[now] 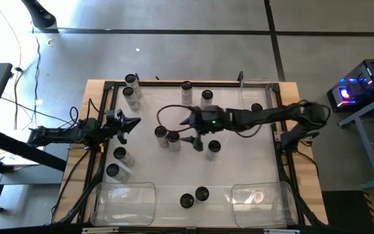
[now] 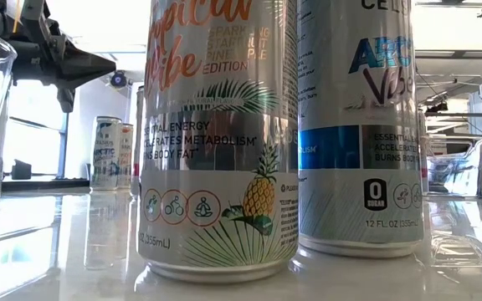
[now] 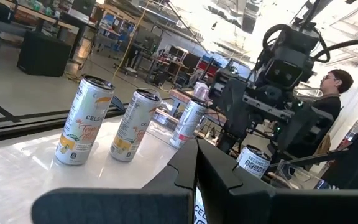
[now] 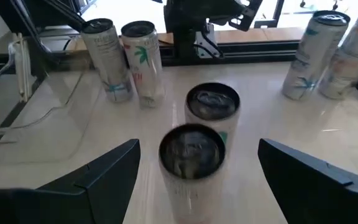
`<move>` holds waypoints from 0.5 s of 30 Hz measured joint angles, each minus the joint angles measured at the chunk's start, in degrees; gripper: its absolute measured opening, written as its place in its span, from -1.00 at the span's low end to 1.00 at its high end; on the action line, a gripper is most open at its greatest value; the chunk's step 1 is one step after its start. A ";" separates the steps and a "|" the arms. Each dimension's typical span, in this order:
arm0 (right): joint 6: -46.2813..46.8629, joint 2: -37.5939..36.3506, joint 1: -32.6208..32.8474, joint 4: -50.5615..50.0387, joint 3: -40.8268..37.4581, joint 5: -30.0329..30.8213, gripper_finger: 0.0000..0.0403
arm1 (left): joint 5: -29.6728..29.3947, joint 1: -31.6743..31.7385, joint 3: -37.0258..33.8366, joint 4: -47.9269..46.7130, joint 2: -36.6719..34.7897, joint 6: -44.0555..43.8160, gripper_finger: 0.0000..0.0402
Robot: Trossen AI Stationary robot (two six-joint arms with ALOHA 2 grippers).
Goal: Sort soda cans
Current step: Put the right white-pink soda can into the top transparent bin
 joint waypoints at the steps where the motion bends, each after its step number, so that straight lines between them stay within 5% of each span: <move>1: 0.01 1.22 0.00 -0.05 1.00 0.00 0.60 | -0.01 0.00 0.00 -0.02 0.00 0.00 -0.99; 15: -0.21 10.70 0.04 -2.94 7.94 -0.17 0.60 | 0.13 -0.02 0.00 -1.05 0.00 -0.01 -0.99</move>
